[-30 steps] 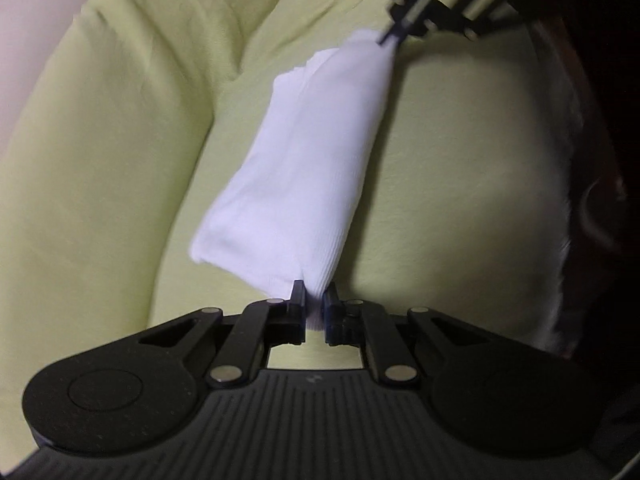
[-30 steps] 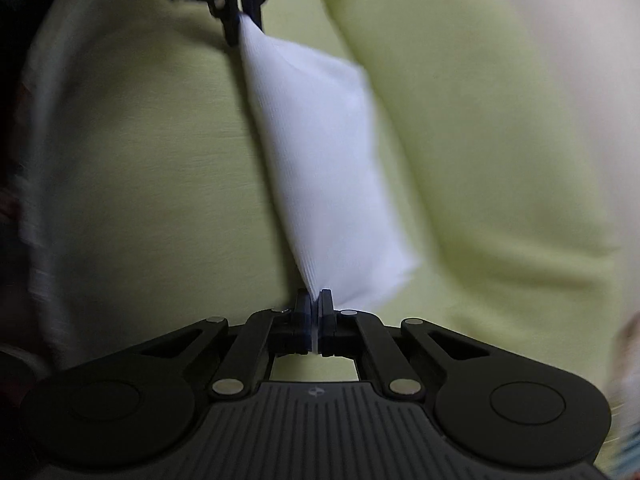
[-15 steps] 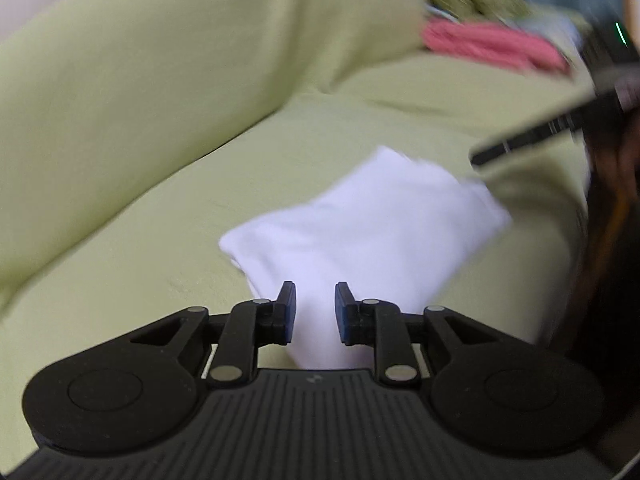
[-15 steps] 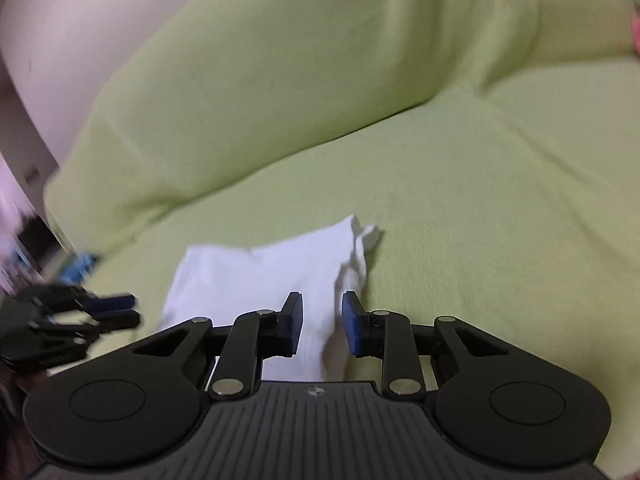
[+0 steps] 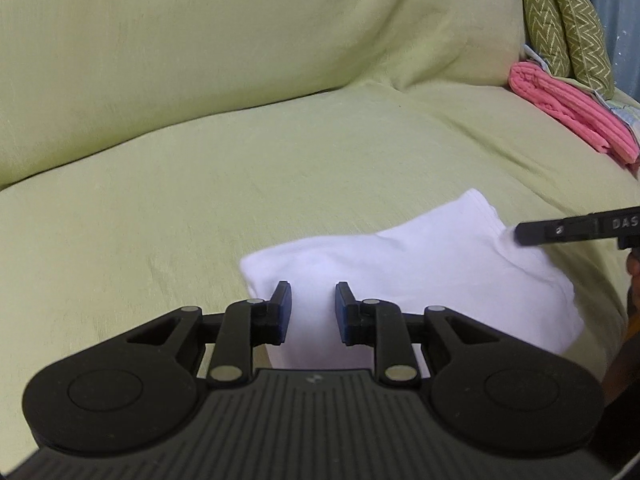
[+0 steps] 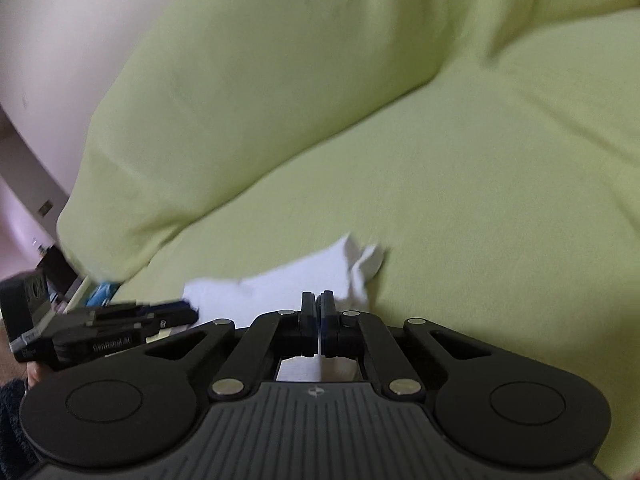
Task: Fold clothes
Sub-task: 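Open both grippers, release the folded tank top and pat it flat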
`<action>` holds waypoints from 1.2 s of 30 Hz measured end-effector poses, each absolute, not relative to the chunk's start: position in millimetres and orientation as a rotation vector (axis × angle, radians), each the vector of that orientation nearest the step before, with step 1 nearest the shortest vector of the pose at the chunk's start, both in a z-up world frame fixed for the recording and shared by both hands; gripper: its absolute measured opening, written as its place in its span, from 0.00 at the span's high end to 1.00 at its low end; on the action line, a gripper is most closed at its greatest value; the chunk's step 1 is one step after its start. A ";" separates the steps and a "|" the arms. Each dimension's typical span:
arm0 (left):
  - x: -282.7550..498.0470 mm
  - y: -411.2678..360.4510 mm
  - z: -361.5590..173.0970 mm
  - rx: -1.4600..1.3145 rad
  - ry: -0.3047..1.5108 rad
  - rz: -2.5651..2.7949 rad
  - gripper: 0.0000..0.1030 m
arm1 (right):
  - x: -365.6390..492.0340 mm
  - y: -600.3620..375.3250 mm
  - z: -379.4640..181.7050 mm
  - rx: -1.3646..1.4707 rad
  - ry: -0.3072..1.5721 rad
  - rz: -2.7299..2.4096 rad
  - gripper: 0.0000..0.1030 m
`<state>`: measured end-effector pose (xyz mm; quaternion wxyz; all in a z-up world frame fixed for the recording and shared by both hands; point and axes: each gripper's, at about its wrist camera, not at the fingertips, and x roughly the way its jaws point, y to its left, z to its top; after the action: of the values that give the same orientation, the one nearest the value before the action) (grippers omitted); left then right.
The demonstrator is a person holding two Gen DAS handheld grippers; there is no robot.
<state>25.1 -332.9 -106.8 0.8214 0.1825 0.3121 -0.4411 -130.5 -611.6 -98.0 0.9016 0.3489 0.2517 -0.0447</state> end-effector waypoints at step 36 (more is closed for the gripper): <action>33.0 -351.5 -115.9 0.472 0.552 -0.931 0.66 | -86.0 -624.9 -121.1 0.639 0.554 -0.170 0.99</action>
<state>33.0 -351.5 -115.9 0.8307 0.2224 0.2602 -0.4391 -86.0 -624.9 -121.1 0.9084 0.3099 0.2684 -0.0826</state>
